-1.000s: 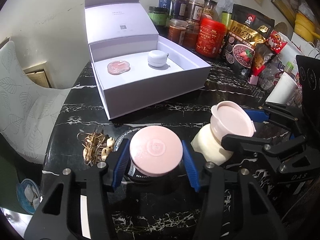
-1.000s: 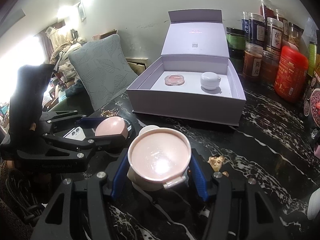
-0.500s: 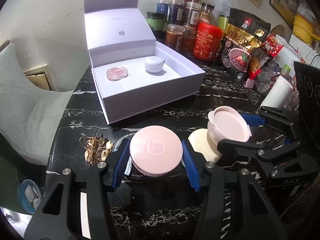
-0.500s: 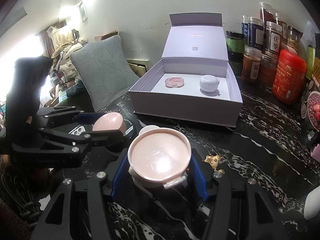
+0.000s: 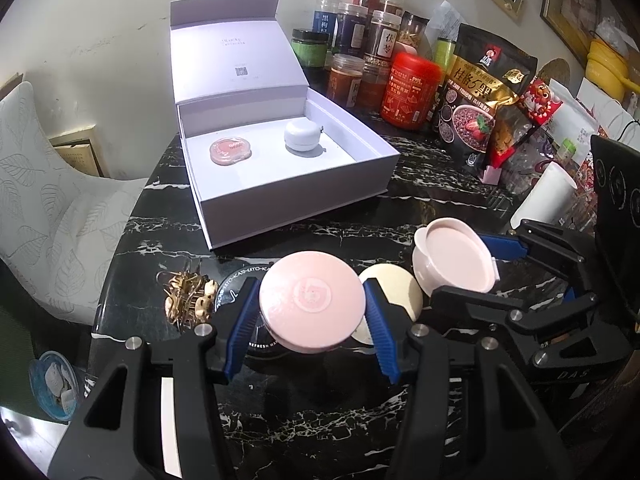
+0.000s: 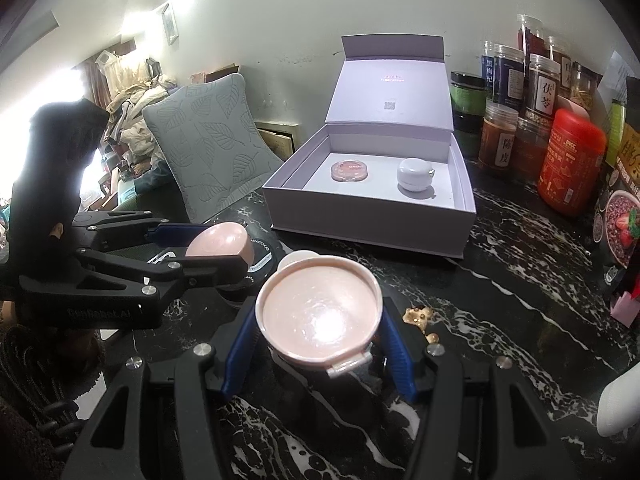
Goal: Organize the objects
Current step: 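Lift the pink-lidded jar with the left gripper while the right lifts the pink cup toward the box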
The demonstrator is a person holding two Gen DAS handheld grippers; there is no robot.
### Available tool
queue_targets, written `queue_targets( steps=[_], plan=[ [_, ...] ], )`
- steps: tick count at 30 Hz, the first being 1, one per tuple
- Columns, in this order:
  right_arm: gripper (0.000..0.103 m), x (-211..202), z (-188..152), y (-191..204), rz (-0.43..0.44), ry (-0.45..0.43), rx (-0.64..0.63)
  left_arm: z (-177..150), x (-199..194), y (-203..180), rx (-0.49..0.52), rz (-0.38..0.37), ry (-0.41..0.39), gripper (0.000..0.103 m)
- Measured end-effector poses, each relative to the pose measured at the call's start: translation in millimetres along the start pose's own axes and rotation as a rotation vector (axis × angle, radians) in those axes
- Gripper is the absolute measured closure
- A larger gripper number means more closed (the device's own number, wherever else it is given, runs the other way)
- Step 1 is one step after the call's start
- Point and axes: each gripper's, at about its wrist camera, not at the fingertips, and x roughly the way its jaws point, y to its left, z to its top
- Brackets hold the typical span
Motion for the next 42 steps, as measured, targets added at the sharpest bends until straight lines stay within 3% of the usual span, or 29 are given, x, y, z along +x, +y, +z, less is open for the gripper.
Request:
queue_targets(
  steps=[19, 42],
  plan=[
    [0.043, 1, 33, -13, -0.036, 0.006, -0.031, 35, -3, 1, -0.024, 0.021, -0.011, 0.053],
    [0.043, 36, 86, -51, -0.068, 0.029, -0.065, 103, 35, 9, 0.026, 0.062, -0.012, 0.053]
  ],
)
